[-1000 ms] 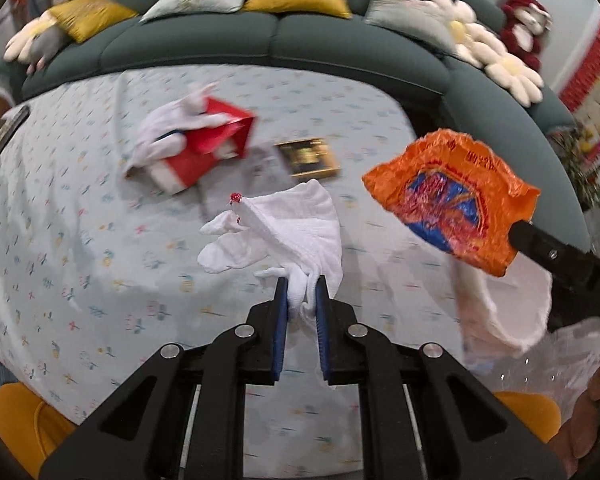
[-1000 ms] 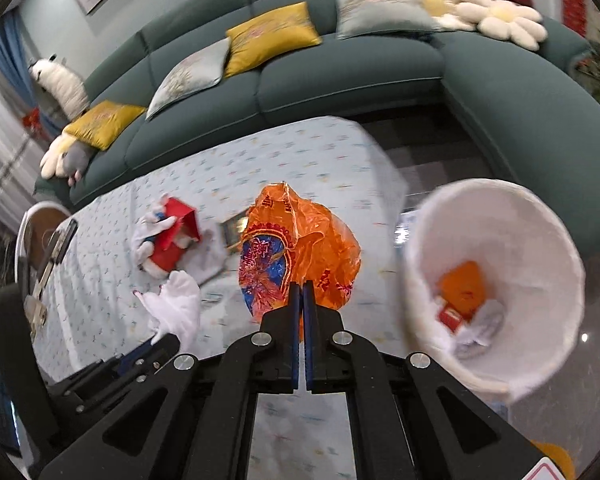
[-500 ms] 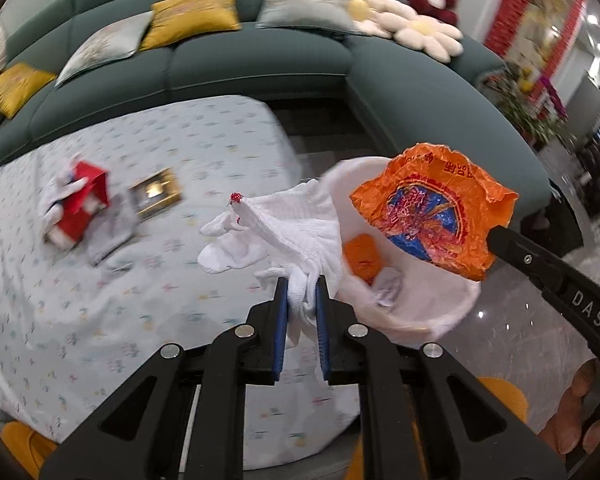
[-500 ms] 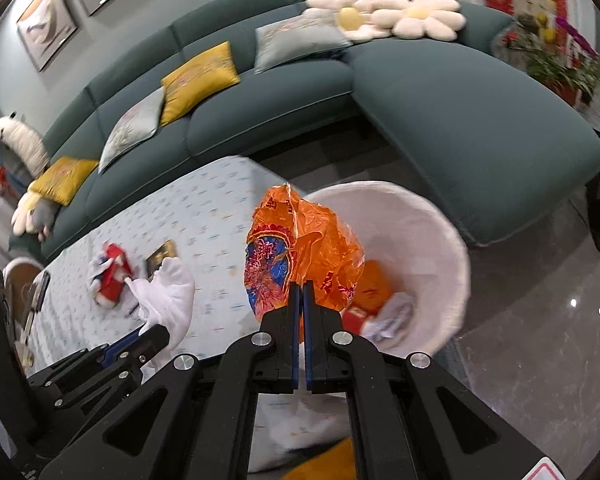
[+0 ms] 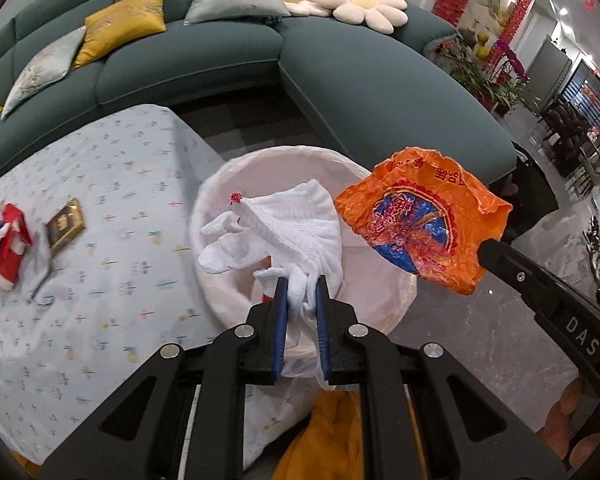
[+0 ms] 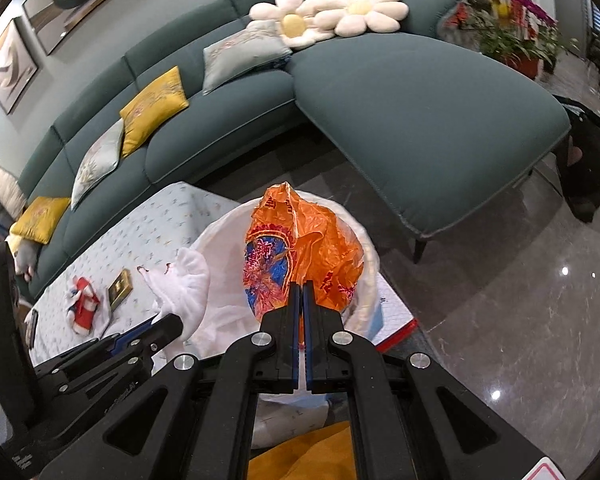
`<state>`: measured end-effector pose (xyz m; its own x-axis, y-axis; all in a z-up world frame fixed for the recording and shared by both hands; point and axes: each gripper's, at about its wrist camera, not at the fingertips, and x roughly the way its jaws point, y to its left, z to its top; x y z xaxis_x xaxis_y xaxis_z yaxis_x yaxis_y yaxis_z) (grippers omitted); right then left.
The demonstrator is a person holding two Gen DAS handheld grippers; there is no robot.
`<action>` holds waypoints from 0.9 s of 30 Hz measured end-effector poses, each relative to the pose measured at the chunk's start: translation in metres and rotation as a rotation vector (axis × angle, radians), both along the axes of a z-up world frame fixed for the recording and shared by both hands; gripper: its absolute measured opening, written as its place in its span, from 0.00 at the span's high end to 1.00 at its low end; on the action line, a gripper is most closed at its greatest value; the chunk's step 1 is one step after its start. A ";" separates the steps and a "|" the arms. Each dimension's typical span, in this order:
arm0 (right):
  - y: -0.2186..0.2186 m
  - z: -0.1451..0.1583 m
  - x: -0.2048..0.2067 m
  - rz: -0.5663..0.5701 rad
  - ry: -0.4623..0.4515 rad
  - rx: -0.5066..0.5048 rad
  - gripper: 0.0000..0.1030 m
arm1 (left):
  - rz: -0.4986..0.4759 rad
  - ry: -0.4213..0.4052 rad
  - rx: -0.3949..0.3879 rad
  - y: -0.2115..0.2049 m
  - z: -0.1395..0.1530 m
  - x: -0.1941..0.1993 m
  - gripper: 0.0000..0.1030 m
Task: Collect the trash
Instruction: 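Carry the glove and orange bag over the wastebasket and open both grippers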
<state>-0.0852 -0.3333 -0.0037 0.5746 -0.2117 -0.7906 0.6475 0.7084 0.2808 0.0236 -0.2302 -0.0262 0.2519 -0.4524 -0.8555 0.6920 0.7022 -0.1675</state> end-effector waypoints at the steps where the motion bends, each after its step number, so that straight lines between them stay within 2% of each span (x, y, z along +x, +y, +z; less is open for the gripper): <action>1: -0.004 -0.002 -0.002 -0.007 0.000 0.004 0.98 | -0.004 0.002 0.004 -0.004 -0.002 0.000 0.87; 6: -0.014 -0.007 -0.003 -0.021 0.004 0.016 0.98 | -0.019 -0.001 0.014 -0.017 -0.010 -0.001 0.83; 9: -0.016 -0.011 0.000 -0.022 0.007 0.024 0.98 | -0.001 -0.029 0.013 -0.017 -0.010 0.001 0.55; 10: -0.017 -0.012 0.002 -0.020 0.007 0.027 0.98 | 0.007 -0.035 0.010 -0.016 -0.009 0.002 0.51; 18: -0.008 -0.016 0.021 0.026 0.012 0.030 0.98 | 0.063 -0.034 0.025 -0.003 -0.011 0.017 0.50; 23: 0.000 -0.017 0.036 0.056 0.018 0.035 0.98 | 0.100 -0.036 0.028 0.011 -0.013 0.023 0.46; 27: 0.009 -0.015 0.049 0.086 0.017 0.028 0.91 | 0.125 -0.036 0.033 0.021 -0.013 0.029 0.45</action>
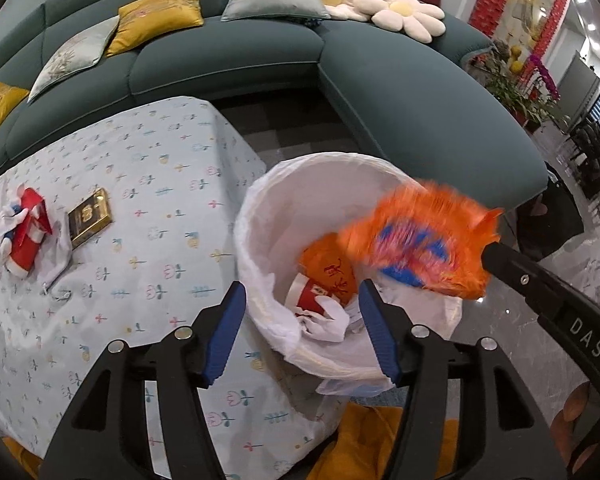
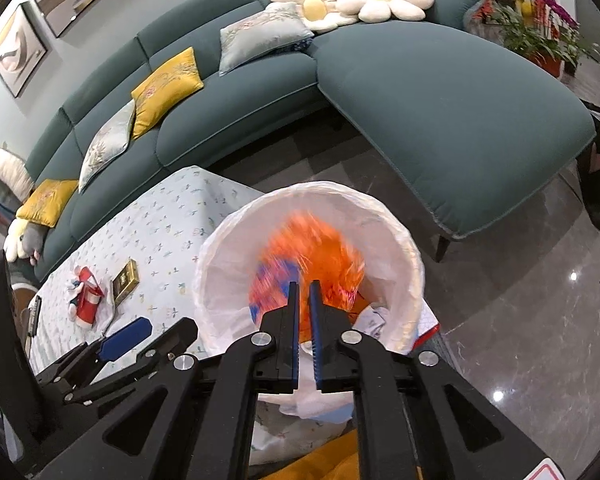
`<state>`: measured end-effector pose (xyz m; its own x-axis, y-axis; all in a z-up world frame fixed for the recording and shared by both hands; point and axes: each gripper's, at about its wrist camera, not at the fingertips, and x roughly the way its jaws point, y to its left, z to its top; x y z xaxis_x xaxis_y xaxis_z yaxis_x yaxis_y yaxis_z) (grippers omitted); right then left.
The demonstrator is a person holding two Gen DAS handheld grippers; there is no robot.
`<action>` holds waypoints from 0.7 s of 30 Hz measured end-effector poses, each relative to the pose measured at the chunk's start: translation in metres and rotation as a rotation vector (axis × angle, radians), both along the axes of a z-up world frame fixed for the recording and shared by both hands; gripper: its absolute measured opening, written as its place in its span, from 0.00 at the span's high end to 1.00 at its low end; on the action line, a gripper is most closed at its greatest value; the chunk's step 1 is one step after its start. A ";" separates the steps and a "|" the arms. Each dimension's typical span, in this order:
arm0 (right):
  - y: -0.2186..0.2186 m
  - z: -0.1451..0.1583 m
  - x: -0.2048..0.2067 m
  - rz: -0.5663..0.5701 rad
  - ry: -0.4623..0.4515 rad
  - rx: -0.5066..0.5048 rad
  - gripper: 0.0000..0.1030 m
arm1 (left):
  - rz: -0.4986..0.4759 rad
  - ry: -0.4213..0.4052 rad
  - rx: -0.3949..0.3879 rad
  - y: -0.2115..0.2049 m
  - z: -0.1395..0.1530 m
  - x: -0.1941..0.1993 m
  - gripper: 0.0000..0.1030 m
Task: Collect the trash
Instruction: 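Carry the glove and orange bag over the wastebasket and open both grippers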
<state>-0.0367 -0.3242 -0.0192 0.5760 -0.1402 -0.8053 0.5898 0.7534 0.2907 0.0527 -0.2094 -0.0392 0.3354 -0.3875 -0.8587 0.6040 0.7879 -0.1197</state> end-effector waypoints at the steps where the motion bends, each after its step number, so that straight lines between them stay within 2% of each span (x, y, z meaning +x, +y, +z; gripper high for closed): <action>1: 0.002 0.000 0.003 0.008 0.001 0.002 0.88 | 0.011 -0.001 0.003 0.003 0.000 0.002 0.41; 4: 0.006 0.003 0.007 0.014 -0.001 -0.005 0.82 | 0.051 -0.011 0.013 0.011 0.000 0.005 0.32; 10: 0.017 0.010 0.009 0.024 0.000 -0.031 0.69 | 0.094 -0.012 0.018 0.028 0.001 0.010 0.32; 21: 0.055 0.025 0.014 0.079 0.002 -0.064 0.59 | 0.154 -0.013 -0.012 0.066 0.012 0.013 0.30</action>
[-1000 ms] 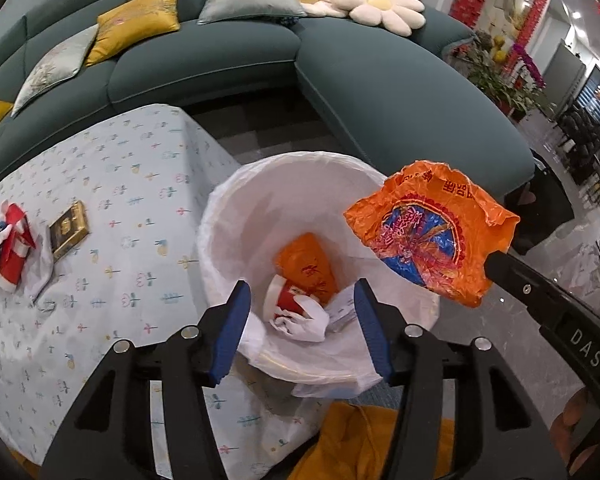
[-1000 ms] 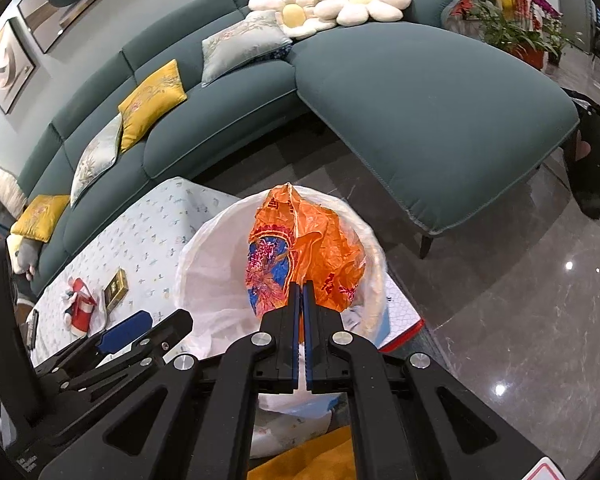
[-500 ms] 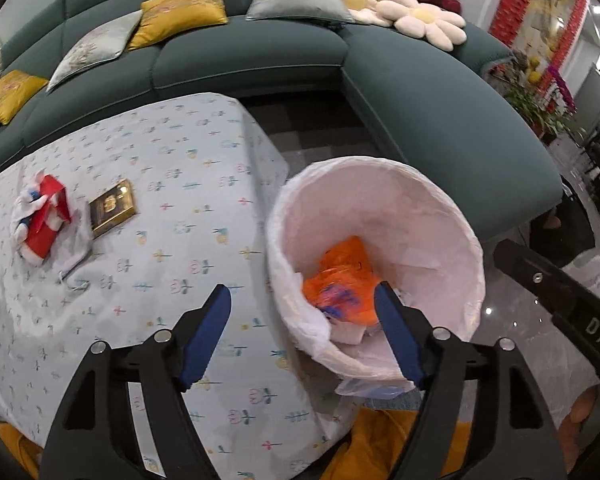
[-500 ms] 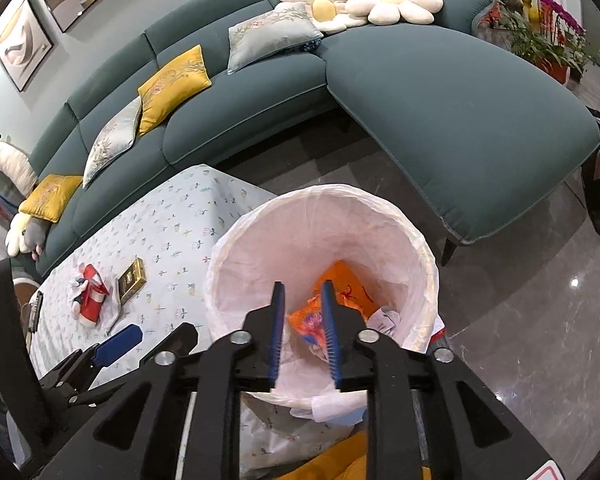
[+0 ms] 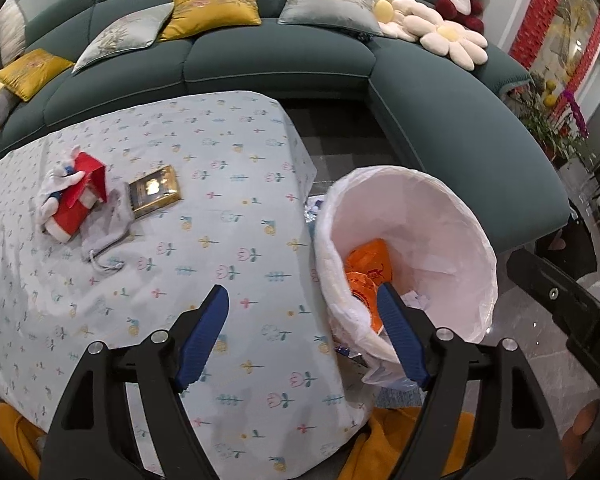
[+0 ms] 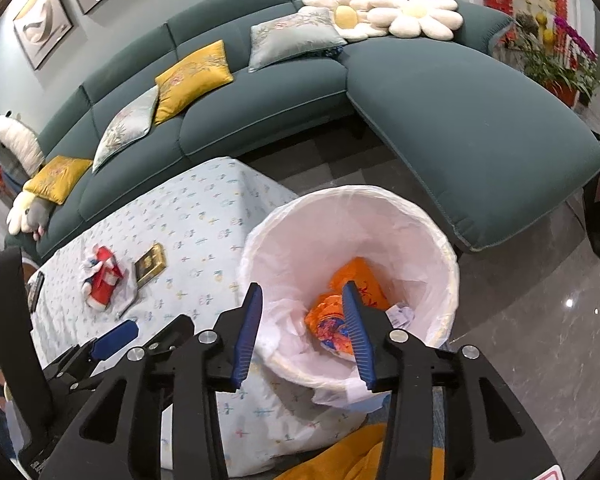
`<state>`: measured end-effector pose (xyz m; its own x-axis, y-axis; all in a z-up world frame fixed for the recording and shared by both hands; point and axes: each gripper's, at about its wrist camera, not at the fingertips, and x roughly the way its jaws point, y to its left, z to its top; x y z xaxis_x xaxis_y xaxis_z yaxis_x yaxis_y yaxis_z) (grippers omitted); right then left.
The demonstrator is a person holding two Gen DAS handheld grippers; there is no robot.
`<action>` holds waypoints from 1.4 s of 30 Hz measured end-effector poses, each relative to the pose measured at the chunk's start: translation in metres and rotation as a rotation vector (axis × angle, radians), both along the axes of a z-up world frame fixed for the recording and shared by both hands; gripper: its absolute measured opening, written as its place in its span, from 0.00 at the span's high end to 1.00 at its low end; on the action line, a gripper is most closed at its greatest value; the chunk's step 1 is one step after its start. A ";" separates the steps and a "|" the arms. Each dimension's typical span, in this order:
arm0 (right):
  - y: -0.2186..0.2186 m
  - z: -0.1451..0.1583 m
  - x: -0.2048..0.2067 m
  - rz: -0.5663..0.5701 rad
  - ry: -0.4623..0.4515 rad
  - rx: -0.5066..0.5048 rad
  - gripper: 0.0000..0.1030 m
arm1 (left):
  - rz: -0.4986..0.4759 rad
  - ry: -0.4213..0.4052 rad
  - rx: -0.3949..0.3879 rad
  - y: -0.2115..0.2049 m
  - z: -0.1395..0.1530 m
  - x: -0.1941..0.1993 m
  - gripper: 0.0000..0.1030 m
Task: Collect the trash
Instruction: 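Carry the glove and orange bag over the wastebasket and open both grippers, then grasp the red box with the right gripper while the left gripper grasps a white glove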
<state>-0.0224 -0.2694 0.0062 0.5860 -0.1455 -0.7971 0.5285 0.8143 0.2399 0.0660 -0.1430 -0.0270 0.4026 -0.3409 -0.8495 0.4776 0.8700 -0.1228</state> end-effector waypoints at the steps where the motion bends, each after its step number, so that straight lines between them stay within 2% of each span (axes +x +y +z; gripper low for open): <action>1: 0.004 0.001 0.001 0.007 0.001 -0.003 0.59 | 0.007 0.000 -0.003 0.004 0.001 0.001 0.30; 14: 0.068 0.011 0.025 0.104 0.010 -0.031 0.52 | 0.156 -0.008 -0.034 0.086 0.011 0.021 0.26; 26: 0.131 0.005 0.060 0.217 0.043 -0.048 0.51 | 0.284 0.005 -0.045 0.160 0.002 0.049 0.26; 35: 0.166 -0.008 0.106 0.287 0.070 -0.041 0.51 | 0.364 0.014 -0.038 0.213 -0.007 0.092 0.26; 42: 0.192 -0.023 0.158 0.327 0.089 -0.018 0.51 | 0.429 0.029 -0.031 0.249 -0.015 0.139 0.26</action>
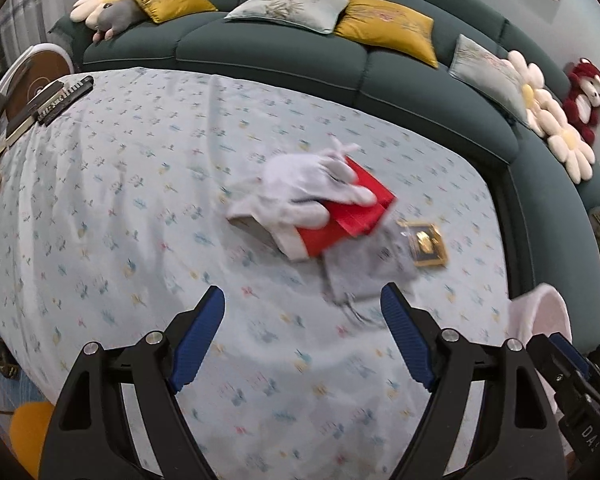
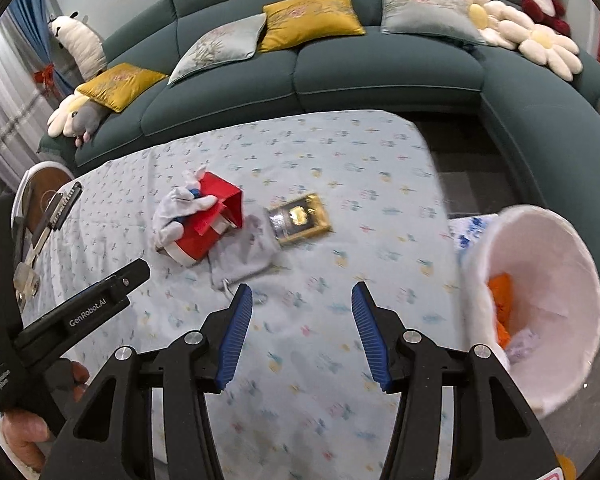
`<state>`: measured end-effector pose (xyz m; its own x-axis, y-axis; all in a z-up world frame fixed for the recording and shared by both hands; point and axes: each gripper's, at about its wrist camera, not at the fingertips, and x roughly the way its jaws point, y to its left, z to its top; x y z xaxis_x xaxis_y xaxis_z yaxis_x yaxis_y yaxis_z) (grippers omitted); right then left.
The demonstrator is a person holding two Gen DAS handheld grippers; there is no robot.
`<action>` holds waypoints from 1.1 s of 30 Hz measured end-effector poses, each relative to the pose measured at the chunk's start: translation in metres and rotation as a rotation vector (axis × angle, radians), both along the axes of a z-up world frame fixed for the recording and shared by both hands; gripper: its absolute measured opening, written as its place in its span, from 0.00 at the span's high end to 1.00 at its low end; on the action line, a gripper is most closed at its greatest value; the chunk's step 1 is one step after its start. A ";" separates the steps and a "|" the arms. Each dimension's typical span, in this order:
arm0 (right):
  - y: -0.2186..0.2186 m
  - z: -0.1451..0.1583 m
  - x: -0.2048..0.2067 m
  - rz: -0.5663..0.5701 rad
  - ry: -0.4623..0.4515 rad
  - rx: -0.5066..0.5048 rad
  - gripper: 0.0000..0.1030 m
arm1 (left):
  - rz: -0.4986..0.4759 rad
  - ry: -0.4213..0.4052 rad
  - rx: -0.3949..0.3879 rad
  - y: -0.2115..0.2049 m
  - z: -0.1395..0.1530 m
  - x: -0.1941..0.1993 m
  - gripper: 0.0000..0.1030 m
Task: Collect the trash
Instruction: 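Grasp the red box with the right gripper while the left gripper grasps a white glove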
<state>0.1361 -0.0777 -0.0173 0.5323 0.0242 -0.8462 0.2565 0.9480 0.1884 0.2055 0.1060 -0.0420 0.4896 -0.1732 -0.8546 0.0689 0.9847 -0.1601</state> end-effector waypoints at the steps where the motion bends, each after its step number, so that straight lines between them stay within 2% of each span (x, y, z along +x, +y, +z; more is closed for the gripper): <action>1: 0.004 -0.003 0.011 0.008 0.003 0.003 0.51 | 0.003 0.001 0.003 0.004 -0.001 0.009 0.26; 8: 0.019 -0.017 0.075 0.036 0.016 0.033 0.51 | -0.017 0.021 -0.011 0.008 -0.012 0.058 0.26; 15: 0.026 -0.035 0.134 0.059 0.031 0.040 0.51 | -0.042 0.089 -0.040 0.007 -0.037 0.105 0.28; 20: 0.028 -0.055 0.166 0.086 0.064 0.061 0.51 | -0.070 0.112 -0.065 0.004 -0.050 0.121 0.38; 23: 0.027 -0.071 0.177 0.091 0.086 0.102 0.51 | -0.088 0.111 -0.071 0.002 -0.054 0.125 0.51; 27: 0.031 -0.085 0.186 0.115 0.096 0.159 0.51 | -0.120 0.122 -0.085 0.001 -0.060 0.126 0.73; 29: 0.035 -0.088 0.190 0.130 0.094 0.185 0.51 | -0.129 0.122 -0.082 0.001 -0.062 0.126 0.79; 30: 0.038 -0.091 0.192 0.139 0.100 0.198 0.52 | -0.130 0.123 -0.081 0.002 -0.064 0.125 0.84; 31: 0.042 -0.094 0.193 0.148 0.107 0.209 0.58 | -0.129 0.126 -0.082 0.003 -0.065 0.125 0.87; 33: 0.046 -0.096 0.192 0.165 0.108 0.227 0.63 | -0.123 0.130 -0.089 0.005 -0.067 0.122 0.89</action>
<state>0.3279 -0.0313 -0.1131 0.4126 0.2975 -0.8609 0.1326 0.9155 0.3799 0.3275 0.1113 -0.1091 0.3464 -0.3026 -0.8880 0.1613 0.9517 -0.2613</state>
